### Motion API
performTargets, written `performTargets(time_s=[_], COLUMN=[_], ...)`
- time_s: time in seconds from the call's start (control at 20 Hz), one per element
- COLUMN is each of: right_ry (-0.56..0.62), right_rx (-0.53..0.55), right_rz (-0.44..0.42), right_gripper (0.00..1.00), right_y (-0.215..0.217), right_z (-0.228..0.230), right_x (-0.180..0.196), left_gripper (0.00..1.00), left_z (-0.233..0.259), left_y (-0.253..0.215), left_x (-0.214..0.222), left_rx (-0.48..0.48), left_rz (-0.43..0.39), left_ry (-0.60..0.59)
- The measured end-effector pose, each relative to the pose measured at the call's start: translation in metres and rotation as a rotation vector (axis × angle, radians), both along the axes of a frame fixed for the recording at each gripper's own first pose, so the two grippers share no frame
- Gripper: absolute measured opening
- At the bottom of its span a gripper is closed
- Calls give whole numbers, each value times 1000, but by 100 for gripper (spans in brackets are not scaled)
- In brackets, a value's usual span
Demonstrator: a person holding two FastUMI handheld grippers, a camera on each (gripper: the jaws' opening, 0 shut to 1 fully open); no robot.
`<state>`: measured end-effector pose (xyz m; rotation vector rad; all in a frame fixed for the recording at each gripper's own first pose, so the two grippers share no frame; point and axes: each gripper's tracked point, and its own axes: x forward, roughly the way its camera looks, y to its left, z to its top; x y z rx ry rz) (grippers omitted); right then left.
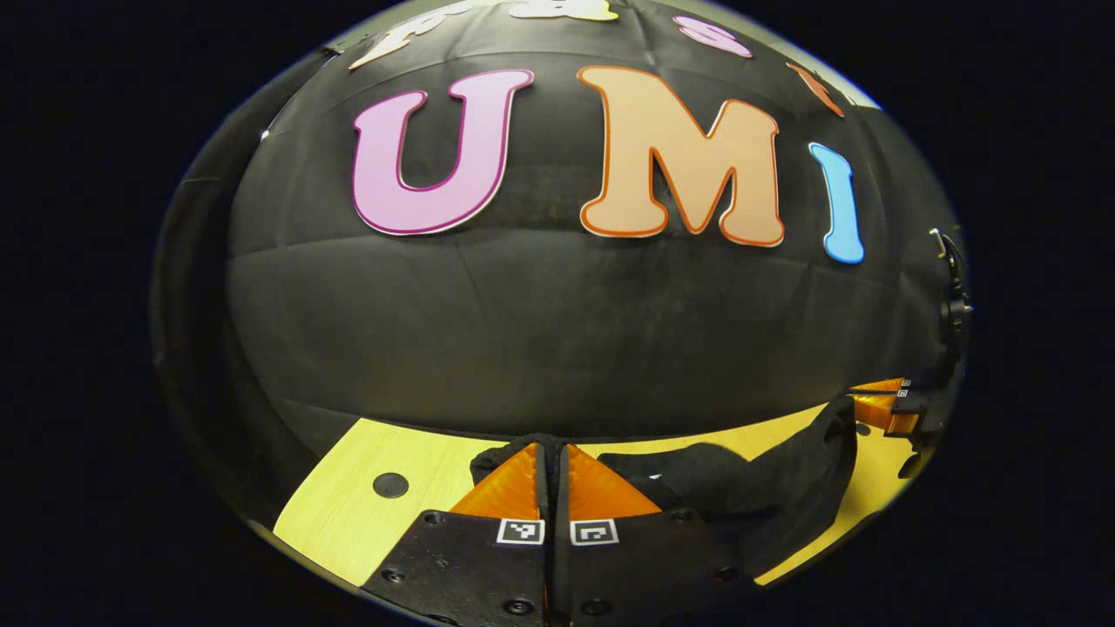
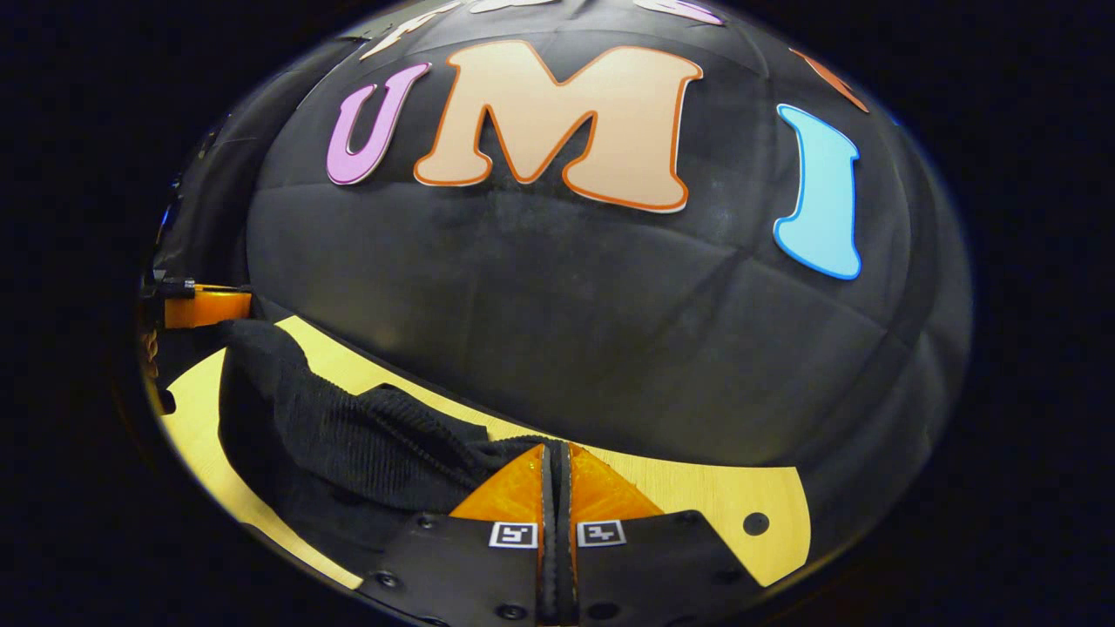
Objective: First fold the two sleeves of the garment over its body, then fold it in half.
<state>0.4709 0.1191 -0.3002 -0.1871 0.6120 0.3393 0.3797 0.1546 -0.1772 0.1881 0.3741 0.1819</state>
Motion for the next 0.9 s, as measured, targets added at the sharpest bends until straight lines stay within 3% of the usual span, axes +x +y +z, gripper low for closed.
performTargets(time_s=[0.3,0.4,0.45,0.55,0.6,0.75,0.9], right_ry=[-36,-61,-85,-117,-131,-191,-261], right_rx=[-46,-91,-103,-75,-54,-37,13], right_rz=[38,30,20,-9,-17,-47,-44], right_gripper=[2,8,12,27,45,98,99], right_y=[6,-2,-7,-13,-16,-28,-48], right_z=[-4,1,6,22,32,65,106], right_x=[19,22,26,32,31,29,1], left_gripper=[0,9,29,69,89,95,97], left_z=[-9,-6,-2,5,13,44,90], left_y=[9,14,15,15,16,17,3], left_x=[16,17,18,12,9,-2,-22], left_rx=[27,50,52,36,31,14,-19], left_rz=[22,28,27,35,48,70,64], left_ry=[13,0,-5,-21,-40,-116,-208])
